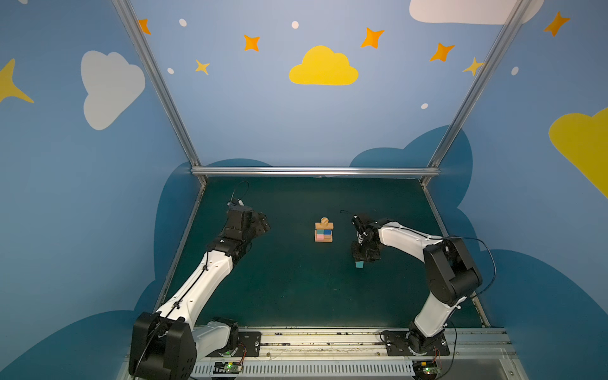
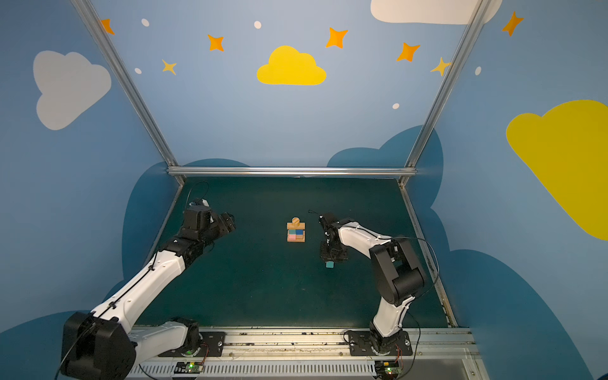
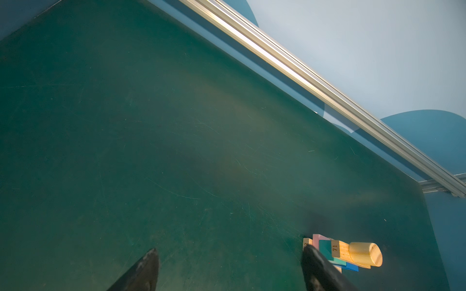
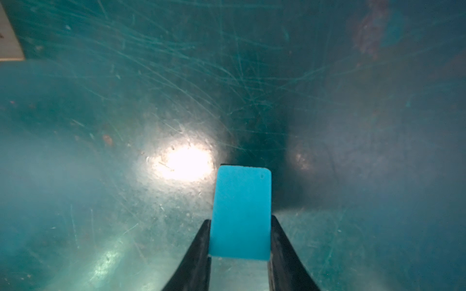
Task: Build the wood block tower
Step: 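Lift the teal block with the right gripper and carry it over the tower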
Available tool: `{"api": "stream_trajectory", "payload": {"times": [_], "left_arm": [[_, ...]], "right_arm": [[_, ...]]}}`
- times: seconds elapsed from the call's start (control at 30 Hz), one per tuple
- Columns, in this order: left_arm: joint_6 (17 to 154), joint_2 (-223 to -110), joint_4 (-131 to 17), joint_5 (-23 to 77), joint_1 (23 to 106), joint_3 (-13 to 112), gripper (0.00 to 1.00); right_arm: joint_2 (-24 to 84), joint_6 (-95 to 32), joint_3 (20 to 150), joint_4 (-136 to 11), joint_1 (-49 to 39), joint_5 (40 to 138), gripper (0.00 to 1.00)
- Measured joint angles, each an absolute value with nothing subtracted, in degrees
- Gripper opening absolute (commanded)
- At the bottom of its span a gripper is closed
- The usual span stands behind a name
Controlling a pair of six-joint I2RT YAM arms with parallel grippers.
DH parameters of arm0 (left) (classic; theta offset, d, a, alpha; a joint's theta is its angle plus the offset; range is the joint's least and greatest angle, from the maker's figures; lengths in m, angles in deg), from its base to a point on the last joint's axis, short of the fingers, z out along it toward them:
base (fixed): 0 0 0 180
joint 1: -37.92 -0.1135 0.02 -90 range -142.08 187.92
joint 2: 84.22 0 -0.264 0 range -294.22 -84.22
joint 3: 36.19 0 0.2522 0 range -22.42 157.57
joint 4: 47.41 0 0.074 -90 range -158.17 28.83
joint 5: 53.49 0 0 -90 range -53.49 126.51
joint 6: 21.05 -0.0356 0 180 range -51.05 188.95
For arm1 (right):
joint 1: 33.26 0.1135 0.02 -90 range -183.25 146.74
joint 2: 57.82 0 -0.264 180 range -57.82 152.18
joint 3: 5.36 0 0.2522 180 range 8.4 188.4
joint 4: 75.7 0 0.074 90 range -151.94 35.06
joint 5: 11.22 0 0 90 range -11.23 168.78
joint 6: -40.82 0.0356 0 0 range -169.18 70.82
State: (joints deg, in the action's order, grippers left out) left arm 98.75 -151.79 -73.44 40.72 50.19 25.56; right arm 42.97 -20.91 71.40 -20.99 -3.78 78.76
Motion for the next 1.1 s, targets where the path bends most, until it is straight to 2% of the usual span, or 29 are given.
{"api": "stream_trajectory", "payload": {"times": [0.33,0.47,0.83,1.1], "left_arm": [[98.75,-151.12,-73.4,40.72,50.19,25.56,0.88],[98.75,-151.09,-73.4,40.65,50.19,25.56,0.87],[98.75,-149.72,-73.38,39.98,50.19,25.56,0.87],[98.75,-147.77,-73.4,39.69,50.19,25.5,0.88]], "right_arm": [[39.45,-22.55,72.67,-17.71,-4.2,77.23,0.15],[35.5,-24.93,75.93,-15.46,-5.38,77.12,0.14],[33.25,-37.48,92.04,-8.21,-8.35,78.17,0.1],[38.41,-50.11,110.92,-2.83,-8.66,80.56,0.08]]}}
